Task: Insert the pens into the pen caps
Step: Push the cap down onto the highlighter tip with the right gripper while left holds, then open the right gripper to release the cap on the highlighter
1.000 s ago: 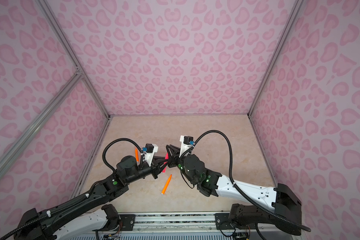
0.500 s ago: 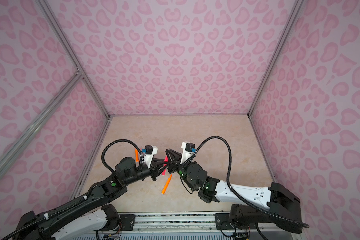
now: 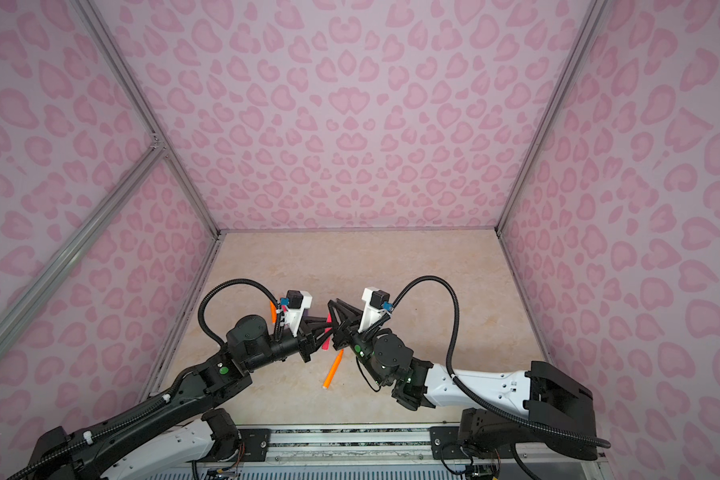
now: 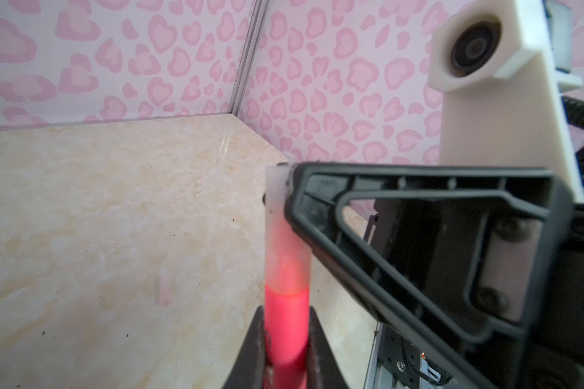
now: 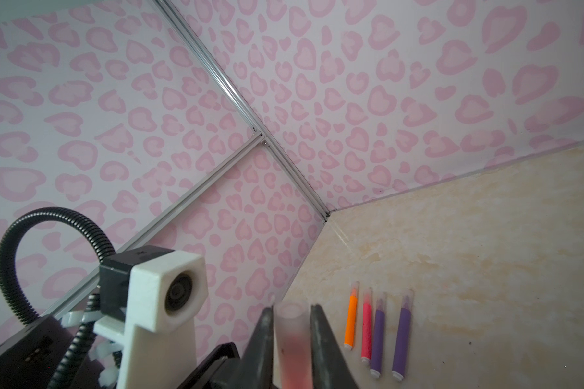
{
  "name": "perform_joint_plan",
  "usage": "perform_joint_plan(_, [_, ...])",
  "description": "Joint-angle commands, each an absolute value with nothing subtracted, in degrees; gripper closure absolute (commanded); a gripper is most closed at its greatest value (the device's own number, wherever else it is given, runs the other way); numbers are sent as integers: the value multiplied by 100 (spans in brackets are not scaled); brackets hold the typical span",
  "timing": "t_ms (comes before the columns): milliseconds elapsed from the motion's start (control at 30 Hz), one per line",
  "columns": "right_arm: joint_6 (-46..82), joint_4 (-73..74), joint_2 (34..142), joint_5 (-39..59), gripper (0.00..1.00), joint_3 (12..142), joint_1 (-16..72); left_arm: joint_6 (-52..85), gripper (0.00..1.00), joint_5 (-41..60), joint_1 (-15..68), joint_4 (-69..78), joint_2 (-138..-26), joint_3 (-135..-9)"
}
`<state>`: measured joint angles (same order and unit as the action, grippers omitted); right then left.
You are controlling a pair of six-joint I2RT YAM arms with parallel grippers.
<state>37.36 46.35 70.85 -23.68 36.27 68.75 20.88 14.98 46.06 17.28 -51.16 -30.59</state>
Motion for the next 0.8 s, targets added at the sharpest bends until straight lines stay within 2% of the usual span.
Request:
perform_joint_plan(0, [3751, 4038, 6884, -2177, 60, 3650, 6926, 1985, 97, 1386, 4590, 2137, -5122, -3096])
perform_joint_plan(133, [3813, 3320, 6523, -2458, 39, 3841, 6842, 1862, 97, 1308, 4589, 2067, -5110, -3105])
perform_joint_plan(267, [4037, 1816, 6402, -2603, 29, 4498, 6664, 1774, 97, 1220, 4599, 2048, -5133, -3109])
perform_joint_plan(467, [4377, 743, 6814, -1928, 35, 5308, 6211, 1635, 97, 1004, 4656, 1869, -5173, -3190])
perform_joint_plan(767, [4307, 100, 7529, -1652, 57, 6104, 6209, 1583, 97, 778, 4689, 1731, -5191, -3243])
